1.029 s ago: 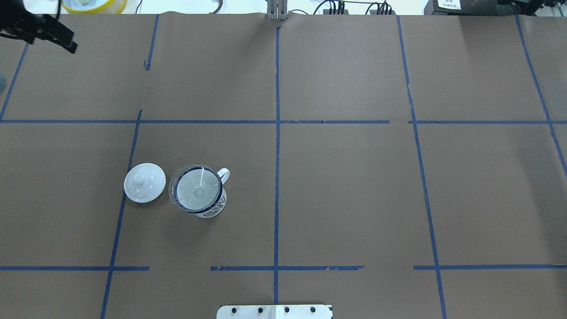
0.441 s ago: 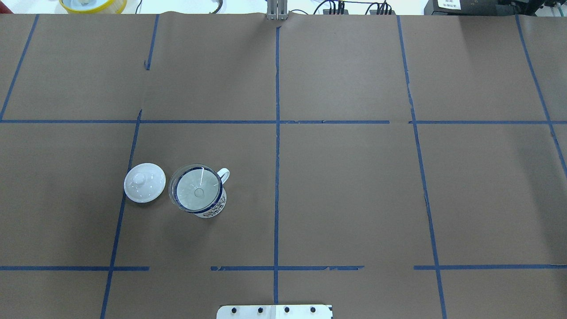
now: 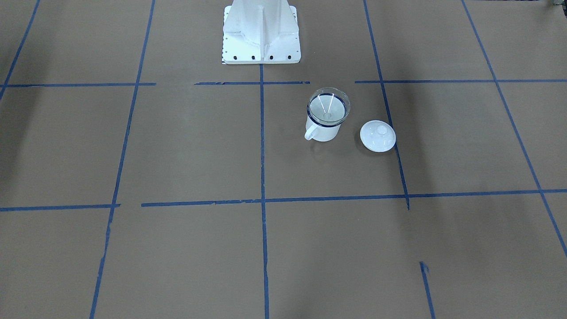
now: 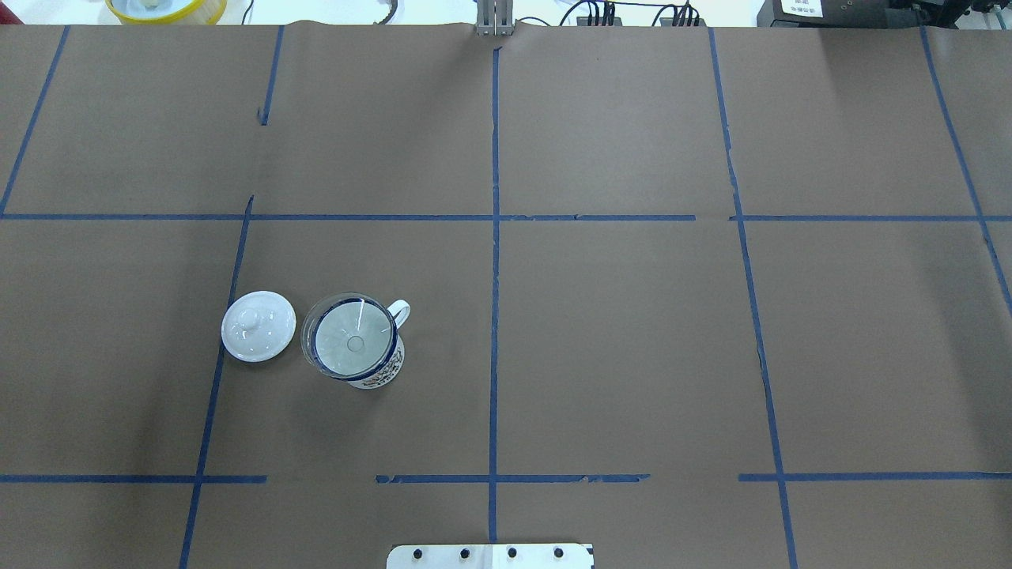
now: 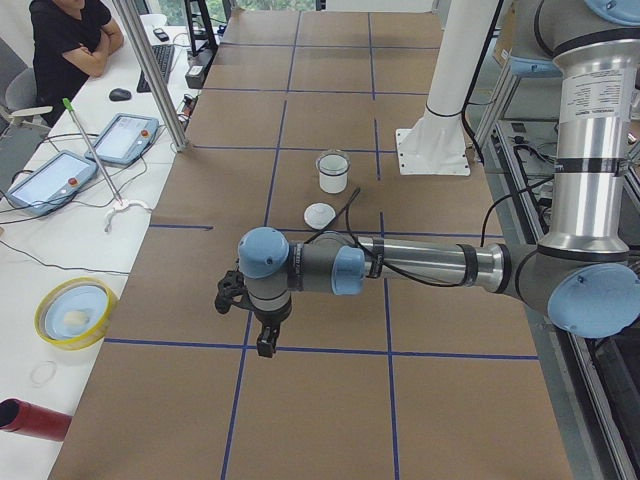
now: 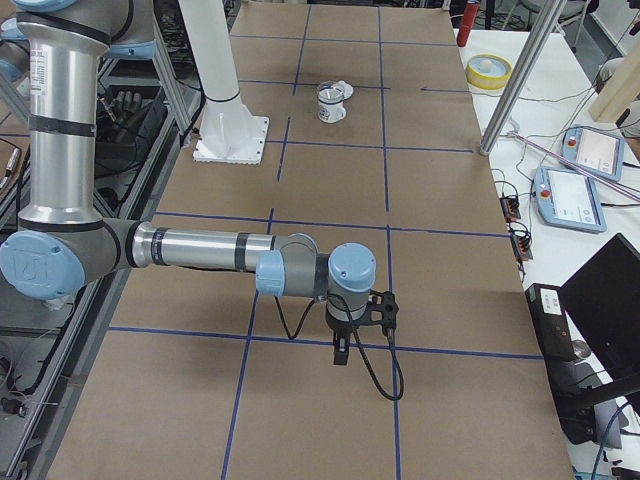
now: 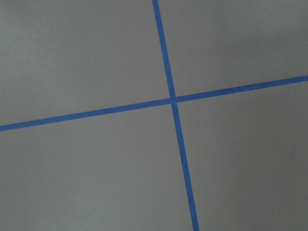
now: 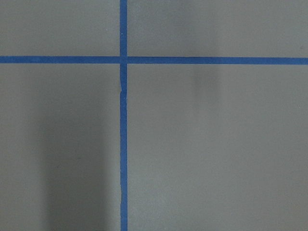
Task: Place funnel on cup
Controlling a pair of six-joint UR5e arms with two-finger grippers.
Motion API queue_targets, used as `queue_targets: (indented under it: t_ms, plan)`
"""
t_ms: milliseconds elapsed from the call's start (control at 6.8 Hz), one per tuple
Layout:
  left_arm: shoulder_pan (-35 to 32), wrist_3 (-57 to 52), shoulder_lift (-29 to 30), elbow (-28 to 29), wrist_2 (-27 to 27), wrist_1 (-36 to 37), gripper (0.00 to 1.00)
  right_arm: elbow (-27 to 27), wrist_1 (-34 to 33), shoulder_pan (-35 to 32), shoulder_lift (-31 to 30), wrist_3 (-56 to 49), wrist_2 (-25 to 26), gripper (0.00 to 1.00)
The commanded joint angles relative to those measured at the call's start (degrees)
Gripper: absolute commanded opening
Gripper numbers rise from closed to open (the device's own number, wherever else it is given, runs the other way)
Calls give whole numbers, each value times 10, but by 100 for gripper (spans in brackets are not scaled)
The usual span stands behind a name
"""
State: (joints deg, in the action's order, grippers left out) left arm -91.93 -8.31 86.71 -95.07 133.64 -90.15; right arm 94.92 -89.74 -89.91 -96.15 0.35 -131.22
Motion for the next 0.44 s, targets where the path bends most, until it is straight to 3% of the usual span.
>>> queue_targets:
  t_ms: [0, 294]
  plan:
    - [-4, -2, -6, 1, 0, -5, 100, 0, 0, 0, 0, 0, 0, 100]
    - [-4, 0, -5, 1, 0, -2, 100, 0, 0, 0, 0, 0, 0, 100]
